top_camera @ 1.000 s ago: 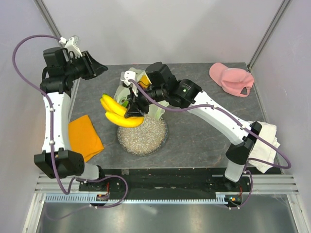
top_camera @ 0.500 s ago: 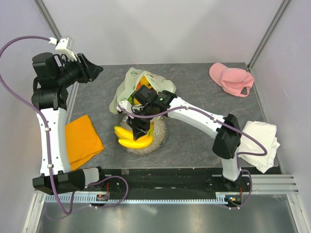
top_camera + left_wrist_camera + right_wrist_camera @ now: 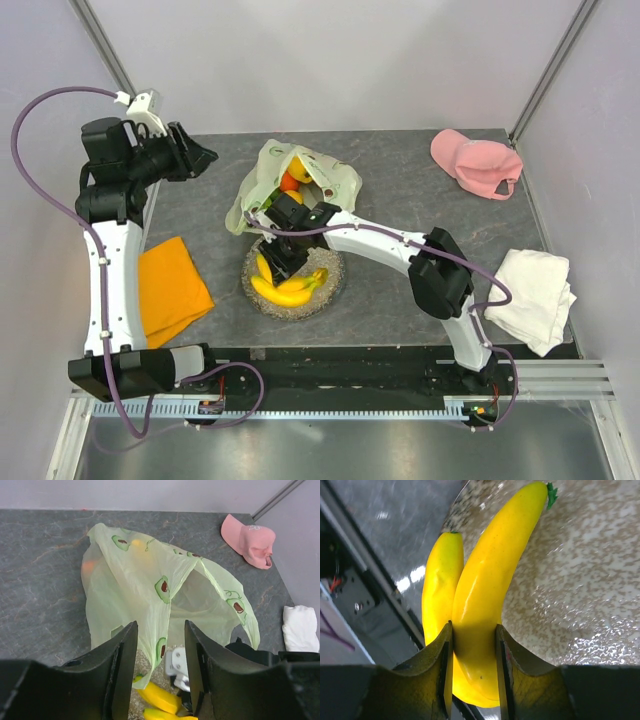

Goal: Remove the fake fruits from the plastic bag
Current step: Place the fake fruit on the plate.

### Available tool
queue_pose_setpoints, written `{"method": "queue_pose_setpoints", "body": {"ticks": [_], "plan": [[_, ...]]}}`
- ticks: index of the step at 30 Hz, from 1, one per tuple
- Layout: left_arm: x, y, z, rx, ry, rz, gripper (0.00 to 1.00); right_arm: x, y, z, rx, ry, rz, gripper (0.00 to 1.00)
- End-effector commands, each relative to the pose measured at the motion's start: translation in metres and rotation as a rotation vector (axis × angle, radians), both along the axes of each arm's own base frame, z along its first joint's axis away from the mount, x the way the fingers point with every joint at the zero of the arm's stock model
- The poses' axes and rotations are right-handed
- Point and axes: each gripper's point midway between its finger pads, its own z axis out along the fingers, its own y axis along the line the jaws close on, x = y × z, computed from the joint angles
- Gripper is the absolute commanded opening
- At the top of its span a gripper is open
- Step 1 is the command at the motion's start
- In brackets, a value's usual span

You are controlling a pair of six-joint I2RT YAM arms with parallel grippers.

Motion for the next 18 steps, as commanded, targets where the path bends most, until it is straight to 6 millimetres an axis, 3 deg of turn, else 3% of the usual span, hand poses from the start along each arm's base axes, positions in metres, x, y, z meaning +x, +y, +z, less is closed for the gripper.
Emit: {"method": "queue_pose_setpoints", "body": {"ticks": [1,5,9,14,18], "plan": [[-0.004,0.002,0.003,0.021,-0.033,-0.001,0.5,0.041,0.024,0.01,0.039,-0.041,-0.271,0.06],[-0.004,0.003,0.003,0.043,-0.042,0.0,0.5,0.063,0.046,0.021,0.161,-0.007,-0.428,0.11],[-0.004,0.003,0.001,0.043,-0.033,0.001,0.51,0.076,0.049,0.016,0.136,0.033,-0.583,0.12],[-0.005,0.0,-0.004,0.018,-0.007,-0.011,0.51,0.073,0.042,0.001,0.086,0.079,-0.666,0.08],[-0.001,0.0,-0.004,0.006,0.001,-0.009,0.51,0.069,0.043,0.001,0.066,0.103,-0.733,0.04]]}}
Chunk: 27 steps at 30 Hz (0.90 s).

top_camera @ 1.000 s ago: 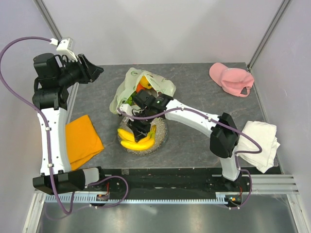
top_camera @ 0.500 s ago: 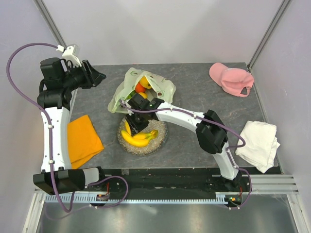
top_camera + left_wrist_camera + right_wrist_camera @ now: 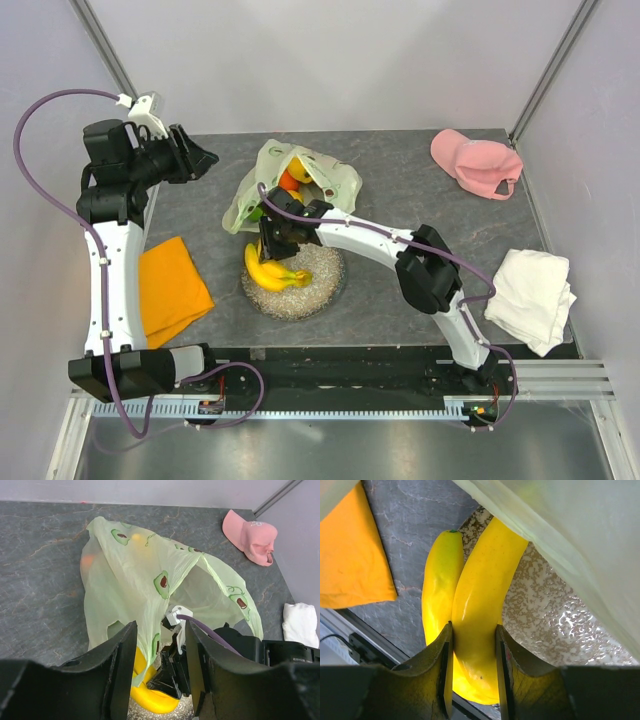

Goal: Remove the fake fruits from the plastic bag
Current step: Place the fake fruit on the plate.

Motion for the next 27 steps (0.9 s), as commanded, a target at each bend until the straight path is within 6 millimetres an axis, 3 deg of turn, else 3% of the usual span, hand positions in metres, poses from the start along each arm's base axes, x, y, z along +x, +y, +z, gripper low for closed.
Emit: {"method": "queue_pose_setpoints", "body": {"ticks": [1,2,6,13,17,20,24,25,26,27], "plan": [[0.001,0.0,0.008,0.005,-0.025,-0.009,0.51,0.004,0.008,0.012,0.015,0.027,-0.141,0.04],[0.001,0.0,0.008,0.005,-0.028,-0.009,0.51,-0.002,0.011,0.013,0.021,0.048,-0.165,0.05],[0.001,0.0,0.003,0.003,-0.014,-0.006,0.51,-0.015,0.023,0.008,0.024,0.073,-0.177,0.22],[-0.006,0.0,-0.003,0.007,-0.009,0.001,0.51,-0.027,0.011,-0.017,-0.049,0.118,-0.245,0.21],[-0.01,0.0,-0.004,0.005,-0.01,0.001,0.51,-0.031,0.014,-0.026,-0.057,0.13,-0.261,0.22],[-0.011,0.0,-0.003,0.008,-0.013,0.002,0.52,-0.033,0.018,-0.026,-0.046,0.133,-0.253,0.41],[-0.01,-0.001,-0.005,0.001,-0.006,-0.002,0.52,-0.033,0.017,-0.028,-0.052,0.132,-0.25,0.58],[-0.011,-0.002,-0.004,-0.001,-0.007,-0.005,0.52,-0.034,0.016,-0.027,-0.052,0.134,-0.254,0.66],[-0.011,-0.002,-0.004,-0.002,-0.007,-0.005,0.52,-0.033,0.016,-0.026,-0.051,0.133,-0.258,0.79],[-0.01,-0.002,-0.004,-0.002,-0.008,-0.006,0.52,-0.032,0.015,-0.024,-0.05,0.131,-0.263,0.84]]}}
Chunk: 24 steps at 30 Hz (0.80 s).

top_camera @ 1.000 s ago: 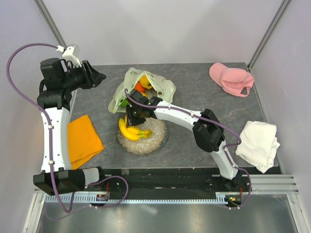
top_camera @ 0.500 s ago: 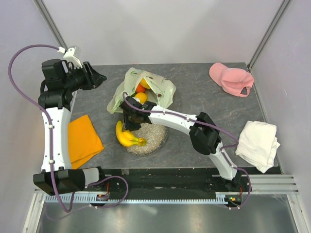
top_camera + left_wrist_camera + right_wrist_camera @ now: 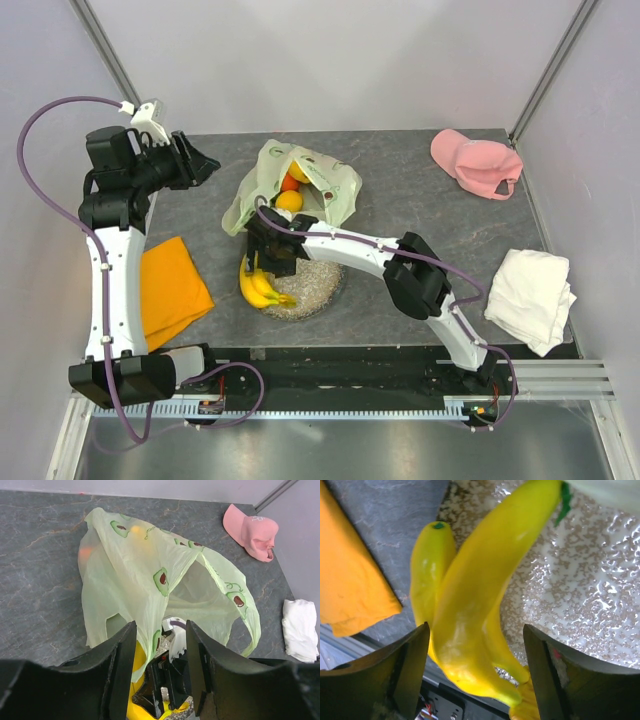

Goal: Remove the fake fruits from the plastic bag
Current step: Place the fake fruit on the plate, then adjust the plastic bag at the center of the board.

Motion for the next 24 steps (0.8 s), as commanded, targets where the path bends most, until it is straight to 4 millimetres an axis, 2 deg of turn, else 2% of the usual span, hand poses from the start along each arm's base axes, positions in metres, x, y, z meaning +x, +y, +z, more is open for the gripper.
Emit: {"method": "queue_pose_setpoints", "body": {"ticks": [1,2,4,5,6,7,8,10,13,15,16,17,19,21,22,23,24], "plan": [[-0.002,-0.001,0.006,0.0,-0.023,-0.008,0.52,-0.001,-0.005,0.003,-0.011,0.005,-0.023,0.85],[-0.002,-0.001,0.008,0.003,-0.028,-0.007,0.52,0.003,-0.005,0.01,0.003,-0.004,-0.017,0.92],[-0.001,-0.001,0.009,0.004,-0.032,-0.009,0.52,0.018,-0.003,0.044,0.067,-0.041,0.002,0.98],[-0.002,-0.001,0.011,0.003,-0.035,-0.013,0.52,0.025,-0.006,0.057,0.072,-0.093,0.047,0.98],[0.0,-0.001,0.012,0.001,-0.037,-0.014,0.52,0.026,-0.003,0.078,0.11,-0.112,0.084,0.98],[0.0,-0.002,0.014,0.001,-0.041,-0.017,0.52,0.034,-0.009,0.103,0.14,-0.154,0.098,0.98],[0.002,-0.002,0.02,0.0,-0.051,-0.018,0.52,0.037,-0.012,0.116,0.15,-0.188,0.129,0.98],[0.004,-0.001,0.027,-0.001,-0.063,-0.01,0.54,0.045,-0.019,0.16,0.191,-0.317,0.261,0.98],[0.007,0.004,0.035,0.015,-0.083,0.021,0.58,0.044,-0.039,0.194,0.207,-0.442,0.439,0.98],[0.003,0.005,0.034,0.039,-0.097,0.015,0.61,0.041,-0.057,0.195,0.198,-0.455,0.522,0.98],[0.001,0.004,0.031,0.048,-0.098,0.009,0.63,0.042,-0.07,0.213,0.224,-0.488,0.541,0.98],[-0.002,0.003,0.02,0.05,-0.079,0.0,0.64,0.04,-0.076,0.218,0.228,-0.509,0.572,0.98],[-0.014,-0.004,0.014,0.073,-0.097,-0.056,0.7,0.043,-0.092,0.224,0.194,-0.576,0.629,0.98],[-0.026,-0.018,-0.007,0.124,-0.101,-0.148,0.78,0.048,-0.1,0.224,0.15,-0.619,0.663,0.95],[-0.037,-0.023,-0.009,0.165,-0.138,-0.184,0.79,0.052,-0.104,0.222,0.104,-0.685,0.731,0.93],[-0.046,-0.034,-0.027,0.18,-0.118,-0.243,0.8,0.054,-0.106,0.218,0.077,-0.702,0.757,0.89],[-0.051,-0.035,-0.033,0.229,-0.141,-0.269,0.82,0.06,-0.11,0.211,0.036,-0.721,0.768,0.88]]}}
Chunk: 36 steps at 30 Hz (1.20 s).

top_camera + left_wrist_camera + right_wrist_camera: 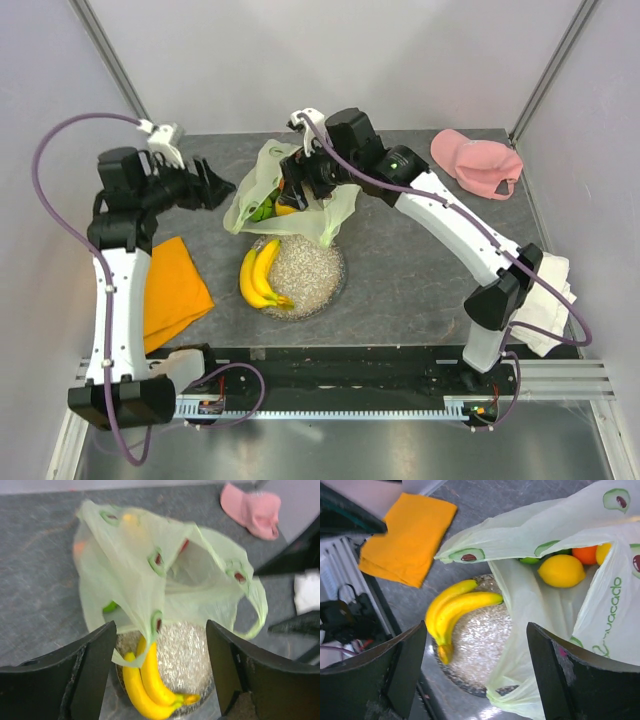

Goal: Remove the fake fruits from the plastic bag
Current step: Adjust the plastic bag at the center of the board.

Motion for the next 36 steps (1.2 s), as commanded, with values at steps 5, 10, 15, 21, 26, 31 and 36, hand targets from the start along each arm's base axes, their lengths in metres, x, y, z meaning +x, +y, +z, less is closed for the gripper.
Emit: {"method": "queue_pose_setpoints", "body": {"ticks": [5,10,15,21,26,31,36], "plan": [[-0.043,-0.02,-0.06,0.248,-0.037,-0.186,0.82,0.02,-0.015,-0.067,-0.274,-0.206,0.165,0.86],[-0.03,-0.03,-0.079,0.262,-0.007,-0.242,0.84,0.044,-0.013,-0.092,-0.247,-0.173,0.127,0.77],[-0.031,-0.042,-0.104,0.304,-0.02,-0.351,0.92,0.084,-0.017,-0.116,-0.28,-0.137,0.018,0.75],[0.017,-0.02,-0.125,0.471,-0.021,-0.128,0.71,0.132,-0.04,-0.132,-0.423,-0.215,-0.119,0.8],[0.042,-0.026,-0.121,0.417,0.001,-0.088,0.08,0.189,-0.091,-0.149,-0.498,-0.209,-0.301,0.78],[0.045,-0.045,-0.108,0.29,0.018,-0.113,0.02,0.222,-0.125,-0.17,-0.527,-0.209,-0.373,0.79],[0.039,-0.066,-0.102,0.198,0.04,-0.204,0.02,0.241,-0.112,-0.176,-0.417,-0.227,-0.368,0.84]]}}
